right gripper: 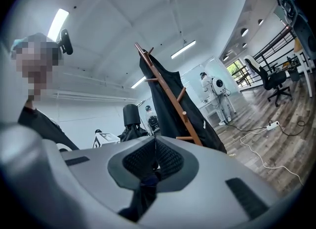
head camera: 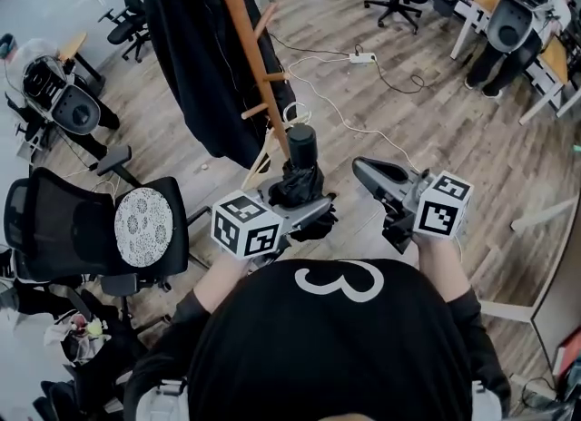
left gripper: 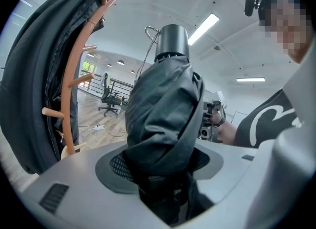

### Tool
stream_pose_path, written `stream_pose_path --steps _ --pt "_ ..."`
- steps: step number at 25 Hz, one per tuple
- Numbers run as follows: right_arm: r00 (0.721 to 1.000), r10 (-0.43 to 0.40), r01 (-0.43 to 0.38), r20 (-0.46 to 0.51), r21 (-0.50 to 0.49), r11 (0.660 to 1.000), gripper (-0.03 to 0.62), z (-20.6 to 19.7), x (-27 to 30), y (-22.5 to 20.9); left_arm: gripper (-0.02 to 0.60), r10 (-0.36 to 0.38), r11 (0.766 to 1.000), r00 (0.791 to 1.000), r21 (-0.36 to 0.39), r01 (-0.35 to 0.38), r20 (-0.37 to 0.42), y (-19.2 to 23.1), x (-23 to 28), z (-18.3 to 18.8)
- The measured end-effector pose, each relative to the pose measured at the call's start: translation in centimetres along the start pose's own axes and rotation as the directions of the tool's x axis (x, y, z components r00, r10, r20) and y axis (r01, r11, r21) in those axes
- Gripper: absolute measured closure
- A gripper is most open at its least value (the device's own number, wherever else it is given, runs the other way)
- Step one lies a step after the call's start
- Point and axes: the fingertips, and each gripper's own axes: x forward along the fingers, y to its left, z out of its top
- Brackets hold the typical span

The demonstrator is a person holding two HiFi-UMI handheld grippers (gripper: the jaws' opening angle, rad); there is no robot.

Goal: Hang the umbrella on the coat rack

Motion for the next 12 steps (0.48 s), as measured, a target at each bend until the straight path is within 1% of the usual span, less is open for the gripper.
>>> stream_pose_path --steps 6,9,12 --pt "0.999 0.046 -0.046 -0.022 0.000 0.999 0.568 1.7 1.1 -2.7 0.308 0.047 0.999 0.999 -0.011 -0.047 0.018 2.2 1.8 2.0" --pt "0.997 0.069 -0.069 -0.036 -0.001 0.998 0.568 1.9 1.7 -3.3 0.308 0.067 0.998 0.997 -0.012 -0.066 0.034 2.8 2.2 2.7" --pt "0.995 0.086 -0.086 -0.043 0.000 0.996 0.567 1.7 2.2 -3.6 0.308 0.076 0.997 0.997 -0.007 -0.076 0.033 3.2 2.4 3.0"
